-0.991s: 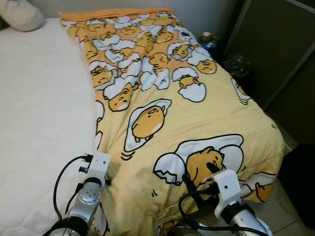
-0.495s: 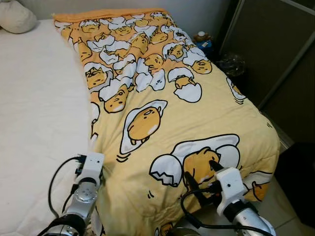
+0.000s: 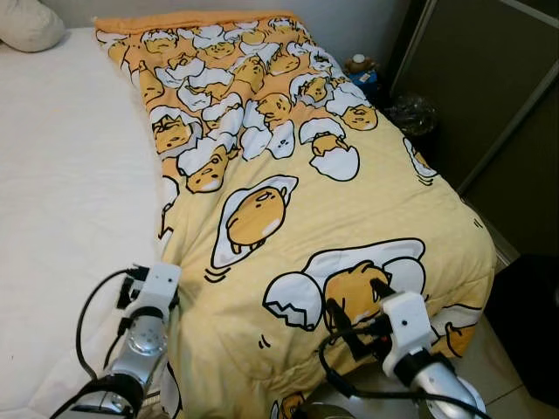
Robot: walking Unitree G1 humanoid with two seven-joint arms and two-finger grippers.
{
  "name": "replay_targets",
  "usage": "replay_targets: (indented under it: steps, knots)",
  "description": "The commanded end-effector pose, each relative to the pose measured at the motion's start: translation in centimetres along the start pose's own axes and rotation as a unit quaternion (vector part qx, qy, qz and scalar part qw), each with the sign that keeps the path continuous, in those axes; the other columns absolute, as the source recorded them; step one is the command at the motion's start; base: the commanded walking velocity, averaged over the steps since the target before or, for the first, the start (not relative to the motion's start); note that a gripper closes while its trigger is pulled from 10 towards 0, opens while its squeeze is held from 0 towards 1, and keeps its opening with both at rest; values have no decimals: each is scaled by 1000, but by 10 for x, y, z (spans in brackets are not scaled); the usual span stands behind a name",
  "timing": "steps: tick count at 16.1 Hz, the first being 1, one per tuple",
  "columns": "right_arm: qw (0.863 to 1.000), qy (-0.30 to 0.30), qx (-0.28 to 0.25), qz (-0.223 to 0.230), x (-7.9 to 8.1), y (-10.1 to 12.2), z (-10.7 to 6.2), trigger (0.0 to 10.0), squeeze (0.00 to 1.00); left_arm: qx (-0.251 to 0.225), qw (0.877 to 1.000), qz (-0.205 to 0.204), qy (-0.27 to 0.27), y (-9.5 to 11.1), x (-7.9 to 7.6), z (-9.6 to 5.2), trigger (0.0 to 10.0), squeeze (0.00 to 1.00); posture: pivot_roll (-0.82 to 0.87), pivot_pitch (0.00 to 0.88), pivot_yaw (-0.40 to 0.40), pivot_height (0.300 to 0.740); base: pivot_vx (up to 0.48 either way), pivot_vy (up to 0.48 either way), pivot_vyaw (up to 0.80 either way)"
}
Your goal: Clean up the room
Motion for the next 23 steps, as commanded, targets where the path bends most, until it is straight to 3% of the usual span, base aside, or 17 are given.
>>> replay_targets:
  steps: [1, 5, 8, 9, 11, 13, 14, 15, 19, 21, 22, 23]
  knots:
    - [1000, -7, 2, -2, -4, -2, 0, 10000, 0, 36, 999, -8, 36, -16, 17, 1, 10000, 1000, -130, 67, -55, 740, 0, 0, 0]
    - [1000, -5, 1, 3, -2, -4, 3, 10000, 0, 18, 995, -61, 73, -10, 42, 6, 10000, 1000, -107, 71, -50, 740, 0, 0, 0]
    - [1000, -3, 0, 6, -1, -4, 5, 10000, 0, -17, 993, -85, 78, 4, 48, 9, 10000, 1000, -96, 75, -45, 740, 0, 0, 0]
    - [1000, -3, -1, 7, -1, -5, 5, 10000, 0, -26, 992, -98, 70, 9, 45, 8, 10000, 1000, -93, 76, -42, 740, 0, 0, 0]
    - [1000, -3, 0, 9, 0, -6, 6, 10000, 0, 8, 990, -135, 43, 0, 32, 3, 10000, 1000, -90, 76, -37, 740, 0, 0, 0]
    - [1000, -1, 1, 12, 2, -8, 6, 10000, 0, 43, 980, -186, -58, -6, -4, -10, 10000, 1000, -90, 79, -34, 740, 0, 0, 0]
    - [1000, -1, 1, 13, 2, -8, 6, 10000, 0, 41, 978, -182, -97, -5, -14, -14, 10000, 1000, -87, 79, -35, 740, 0, 0, 0]
    - [1000, 0, 1, 13, 3, -8, 6, 10000, 0, 35, 973, -148, -171, -9, -31, -23, 10000, 1000, -88, 80, -34, 740, 0, 0, 0]
    - [1000, 11, -1, 17, 5, -7, 6, 10000, 0, 24, 979, -112, -170, -21, -25, -30, 10000, 1000, -92, 80, -31, 740, 0, 0, 0]
    - [1000, 16, 1, 18, 4, -7, 4, 10000, 0, -30, 984, -89, -151, -12, -15, -37, 10000, 1000, -94, 81, -29, 740, 0, 0, 0]
    - [1000, 18, 2, 19, 4, -7, 2, 10000, 0, -100, 983, -71, -133, 8, -4, -45, 10000, 1000, -91, 82, -27, 740, 0, 0, 0]
    - [1000, 19, 3, 19, 3, -7, 2, 10000, 0, -120, 982, -68, -130, 14, -1, -49, 10000, 1000, -91, 82, -27, 740, 0, 0, 0]
Point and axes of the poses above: a point about 5 cm out from each wrist's last joint towards the gripper, its own z axis pointing out of the wrist towards the gripper, its own y axis along the axis of the wrist's last joint, x = y × z, the point moved 1 cm from there along z, pointing out of the wrist towards the gripper, and after that the axes turned 10 degrees about z, right-handed, at the moved point
